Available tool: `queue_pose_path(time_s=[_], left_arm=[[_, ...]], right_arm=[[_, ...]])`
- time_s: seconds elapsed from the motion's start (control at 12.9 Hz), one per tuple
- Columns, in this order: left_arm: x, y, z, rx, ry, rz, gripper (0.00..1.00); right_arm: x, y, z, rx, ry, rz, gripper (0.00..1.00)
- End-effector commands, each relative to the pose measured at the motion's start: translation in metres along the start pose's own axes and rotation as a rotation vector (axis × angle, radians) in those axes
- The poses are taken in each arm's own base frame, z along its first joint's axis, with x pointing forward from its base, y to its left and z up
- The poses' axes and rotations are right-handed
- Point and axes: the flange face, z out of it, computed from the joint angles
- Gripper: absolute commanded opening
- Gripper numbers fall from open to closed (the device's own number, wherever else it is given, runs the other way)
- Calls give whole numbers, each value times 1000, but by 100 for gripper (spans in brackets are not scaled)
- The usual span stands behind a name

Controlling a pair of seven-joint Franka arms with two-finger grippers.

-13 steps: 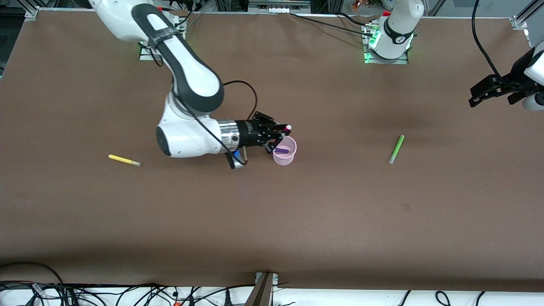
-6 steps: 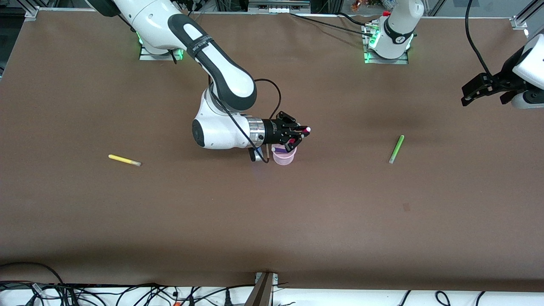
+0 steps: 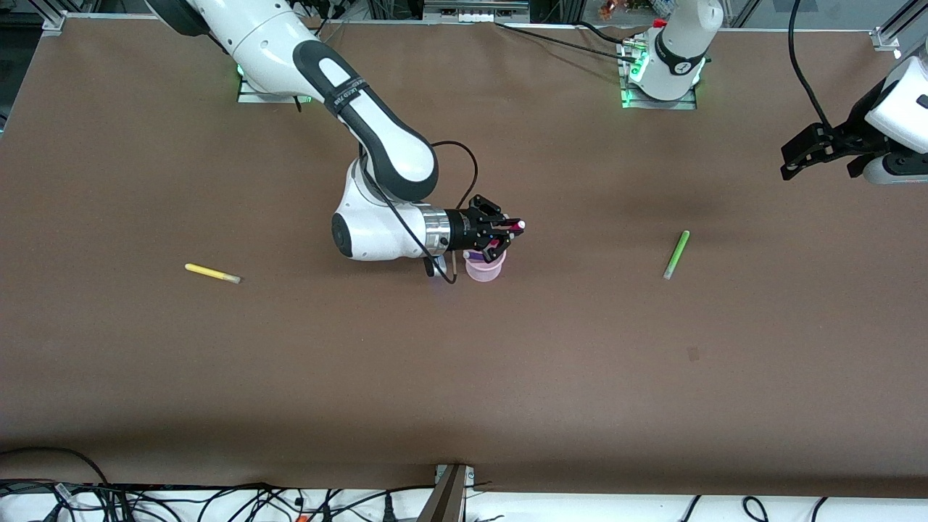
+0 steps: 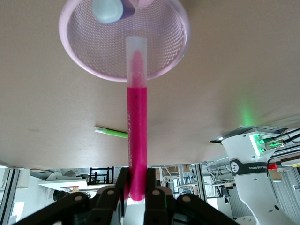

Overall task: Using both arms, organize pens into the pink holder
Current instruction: 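Lower the pink marker into the pink holder with the right gripper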

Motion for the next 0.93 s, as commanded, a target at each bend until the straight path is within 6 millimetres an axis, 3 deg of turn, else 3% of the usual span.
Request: queue_pose_path(time_s=[0.0,0.08,0.16,0.47,0.62,0.85], left_arm=[[-4,-1,-4,-6,7,2,100],[-4,-1,-4,-6,7,0,100],[-3,-3,-4,-6,7,-3,100],[-3,-6,-4,-5,6,-7,100],[-3,-6,-4,-7,5,-7,100],[-3,-7,-4,-7,5,-9,100]], right_arm=[[4,-1,0,13,-24,9,7],[8,-2,0,13,-23,2,7],[12,-2,1,12,-23,8,14],[29,-5,1,25,-57,14,15],[34,-7,-1,25,-58,-9,23],[41,-9,-3,26,-55,-35,86]])
